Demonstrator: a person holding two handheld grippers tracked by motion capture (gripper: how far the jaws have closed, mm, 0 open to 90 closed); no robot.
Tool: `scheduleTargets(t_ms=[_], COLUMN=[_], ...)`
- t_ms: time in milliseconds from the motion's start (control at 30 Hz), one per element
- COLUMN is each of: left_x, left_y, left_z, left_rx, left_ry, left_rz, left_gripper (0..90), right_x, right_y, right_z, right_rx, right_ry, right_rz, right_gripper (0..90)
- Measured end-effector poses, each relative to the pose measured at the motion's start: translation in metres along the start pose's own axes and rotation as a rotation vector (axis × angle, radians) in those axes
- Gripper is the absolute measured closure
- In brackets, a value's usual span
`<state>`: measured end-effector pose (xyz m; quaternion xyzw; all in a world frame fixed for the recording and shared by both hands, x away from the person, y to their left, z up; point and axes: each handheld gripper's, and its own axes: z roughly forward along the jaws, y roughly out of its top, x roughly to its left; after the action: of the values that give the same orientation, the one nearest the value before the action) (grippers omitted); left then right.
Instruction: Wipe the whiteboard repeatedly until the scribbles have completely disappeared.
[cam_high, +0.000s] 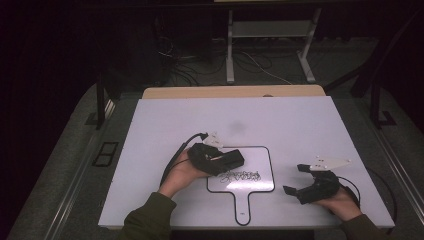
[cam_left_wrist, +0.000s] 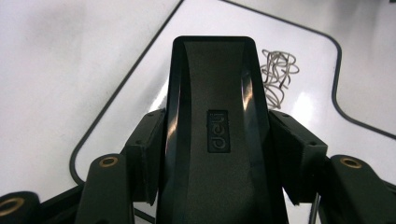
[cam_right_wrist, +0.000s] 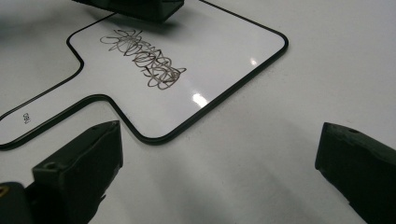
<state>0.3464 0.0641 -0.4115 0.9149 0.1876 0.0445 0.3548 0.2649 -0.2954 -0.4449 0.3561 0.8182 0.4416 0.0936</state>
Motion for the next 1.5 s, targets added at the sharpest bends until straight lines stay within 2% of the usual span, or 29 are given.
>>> scheduleTargets(t_ms=[300,633,767,1000,1067,1200,1400,1500], left_x=[0.001,0.0,0.001,0.0,0.0,-0.002,-0.008,-0.01], left_y=[-0.007,-0.011,-0.013,-0.013,-0.012,-0.01,-0.005,-0.004], left_z=[0.001,0.01,0.013,0.013,0.013,0.014,0.013,0.014], left_rx=[-0.004,0.024,0.029,0.051,0.054,0.076,0.134,0.141], left_ry=[-0.001,-0.031,-0.049,-0.046,-0.047,-0.032,-0.018,-0.013], left_rz=[-0.012,-0.004,-0.015,0.001,-0.007,0.005,0.056,0.065], left_gripper=[39.8,39.8,39.7,39.4,39.3,39.2,39.6,39.7], right_x=[-0.001,0.0,-0.001,-0.001,-0.001,-0.001,-0.001,-0.001], right_y=[0.0,-0.001,-0.001,-0.001,-0.001,-0.001,-0.001,-0.001], right_z=[0.0,0.001,0.0,0.001,0.001,0.001,0.001,0.001], right_rx=[0.004,0.007,0.009,0.01,0.01,0.01,0.011,0.011], right_ry=[-0.001,-0.003,-0.004,-0.005,-0.005,-0.004,-0.004,-0.006], right_rz=[-0.004,-0.005,-0.005,-0.006,-0.007,-0.007,-0.007,-0.009], right_gripper=[0.0,0.0,0.0,0.0,0.0,0.0,0.0,0.0])
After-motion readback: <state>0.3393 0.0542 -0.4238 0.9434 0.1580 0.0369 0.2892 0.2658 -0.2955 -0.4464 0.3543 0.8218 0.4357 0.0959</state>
